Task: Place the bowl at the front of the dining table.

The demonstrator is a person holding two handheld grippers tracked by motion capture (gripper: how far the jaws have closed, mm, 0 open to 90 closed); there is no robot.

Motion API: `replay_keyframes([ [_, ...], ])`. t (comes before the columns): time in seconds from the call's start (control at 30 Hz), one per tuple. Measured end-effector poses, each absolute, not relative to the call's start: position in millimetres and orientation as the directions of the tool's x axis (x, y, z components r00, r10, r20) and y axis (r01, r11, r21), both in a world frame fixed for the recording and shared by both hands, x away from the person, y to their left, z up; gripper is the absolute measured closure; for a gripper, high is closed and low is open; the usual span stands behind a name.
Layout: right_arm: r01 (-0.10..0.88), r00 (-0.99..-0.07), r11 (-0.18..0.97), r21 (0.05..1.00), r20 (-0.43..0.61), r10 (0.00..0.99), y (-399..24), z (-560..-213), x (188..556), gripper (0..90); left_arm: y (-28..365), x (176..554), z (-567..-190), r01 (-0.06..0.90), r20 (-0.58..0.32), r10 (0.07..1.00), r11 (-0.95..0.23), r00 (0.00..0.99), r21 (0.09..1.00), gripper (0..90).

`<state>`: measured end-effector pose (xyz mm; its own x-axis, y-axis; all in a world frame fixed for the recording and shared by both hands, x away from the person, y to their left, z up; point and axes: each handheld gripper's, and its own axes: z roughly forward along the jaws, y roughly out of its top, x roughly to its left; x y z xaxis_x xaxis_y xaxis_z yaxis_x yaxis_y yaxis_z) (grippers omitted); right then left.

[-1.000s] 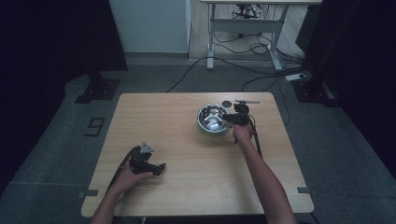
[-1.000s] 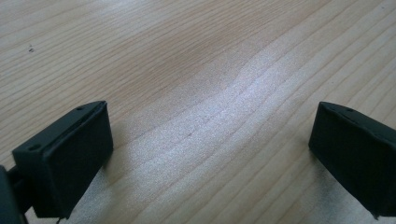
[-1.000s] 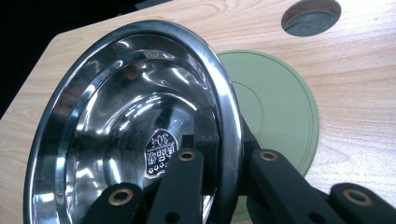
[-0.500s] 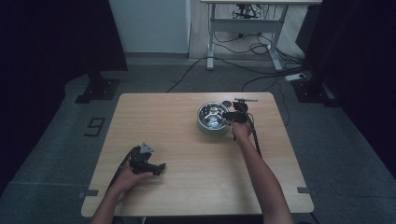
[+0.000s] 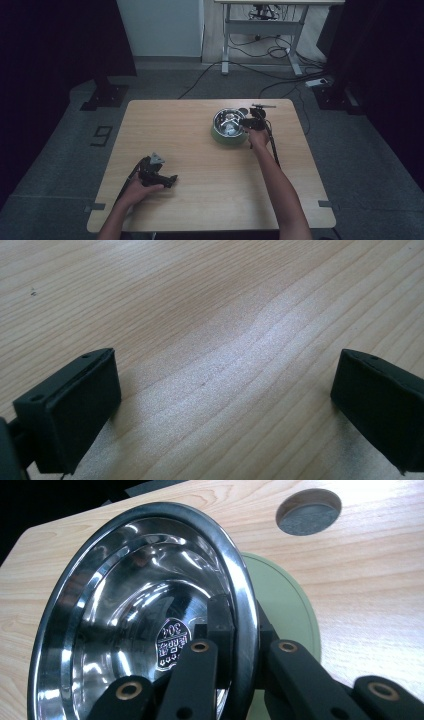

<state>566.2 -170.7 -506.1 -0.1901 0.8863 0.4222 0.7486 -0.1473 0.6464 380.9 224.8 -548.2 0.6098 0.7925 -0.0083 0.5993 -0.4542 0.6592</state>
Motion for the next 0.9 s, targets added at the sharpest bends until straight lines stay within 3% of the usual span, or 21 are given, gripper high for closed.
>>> replay_keyframes([
  [0.9, 0.769, -0.155, -0.158, 0.619, 0.421, 0.894, -164, -527, 576, 85.6, 225, 381, -548, 0.599, -0.008, 0.792, -0.454, 0.61, 0.659, 0.0],
])
